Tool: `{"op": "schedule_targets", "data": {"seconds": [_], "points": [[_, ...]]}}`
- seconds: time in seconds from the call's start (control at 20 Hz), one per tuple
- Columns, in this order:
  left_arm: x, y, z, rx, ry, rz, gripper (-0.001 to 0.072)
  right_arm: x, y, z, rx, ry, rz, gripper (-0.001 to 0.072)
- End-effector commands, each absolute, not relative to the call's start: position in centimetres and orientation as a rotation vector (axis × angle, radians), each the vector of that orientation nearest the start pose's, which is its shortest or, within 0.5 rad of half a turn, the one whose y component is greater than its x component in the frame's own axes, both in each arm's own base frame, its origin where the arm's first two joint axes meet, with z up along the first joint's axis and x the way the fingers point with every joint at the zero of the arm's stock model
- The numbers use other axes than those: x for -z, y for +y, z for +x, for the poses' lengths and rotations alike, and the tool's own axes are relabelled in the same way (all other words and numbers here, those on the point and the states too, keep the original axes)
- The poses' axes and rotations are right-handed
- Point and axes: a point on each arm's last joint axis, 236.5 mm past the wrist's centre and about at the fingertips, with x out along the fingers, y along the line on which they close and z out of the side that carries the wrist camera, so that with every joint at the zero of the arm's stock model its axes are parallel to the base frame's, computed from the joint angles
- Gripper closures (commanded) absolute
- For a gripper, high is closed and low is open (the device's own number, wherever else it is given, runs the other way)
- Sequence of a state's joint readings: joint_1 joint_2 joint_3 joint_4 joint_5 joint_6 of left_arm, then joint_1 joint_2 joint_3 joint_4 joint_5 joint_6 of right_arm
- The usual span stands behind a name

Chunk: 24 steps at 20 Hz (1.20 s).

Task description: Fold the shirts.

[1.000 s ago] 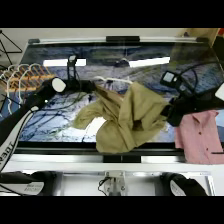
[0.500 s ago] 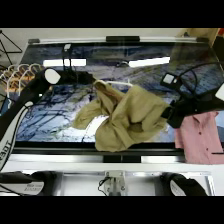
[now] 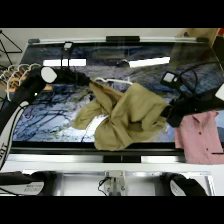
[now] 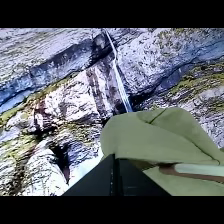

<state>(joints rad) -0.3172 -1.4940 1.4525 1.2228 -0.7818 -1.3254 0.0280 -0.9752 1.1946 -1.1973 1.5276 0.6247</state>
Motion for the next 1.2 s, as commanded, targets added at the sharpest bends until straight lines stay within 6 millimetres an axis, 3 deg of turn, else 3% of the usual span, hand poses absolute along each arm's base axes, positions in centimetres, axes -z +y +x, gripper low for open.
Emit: {"op": "schedule_targets", "data": {"seconds": [0.0,0.4,0.5,0.7,0.85,1.0,1.15], "points": [[-7.8,-21.4,48.7,0.515,0.821,0.056,0.0659,-11.6,9.6,28.2,-0.904,1.012,-0.555,0.0651],[-8.5,-21.2,48.6,0.510,0.808,0.067,0.0659,-10.7,9.2,27.8,-0.902,1.045,-0.559,0.0652],[-9.6,-21.9,48.2,0.526,0.796,0.013,0.0659,-9.8,8.8,28.0,-0.883,1.060,-0.562,0.0651],[-12.6,-23.9,46.7,0.575,0.742,0.008,0.0659,-10.1,8.8,30.7,-0.798,0.974,-0.541,0.0651],[-16.8,-26.2,45.2,0.625,0.631,0.011,0.0659,-10.5,9.1,31.3,-0.789,0.944,-0.535,0.0651],[-23.3,-29.0,44.3,0.672,0.464,-0.028,0.0659,-10.6,9.4,31.2,-0.800,0.941,-0.522,0.0651],[-27.7,-30.4,43.6,0.708,0.373,-0.035,0.0659,-11.3,11.1,30.6,-0.863,0.913,-0.470,0.0651]]}}
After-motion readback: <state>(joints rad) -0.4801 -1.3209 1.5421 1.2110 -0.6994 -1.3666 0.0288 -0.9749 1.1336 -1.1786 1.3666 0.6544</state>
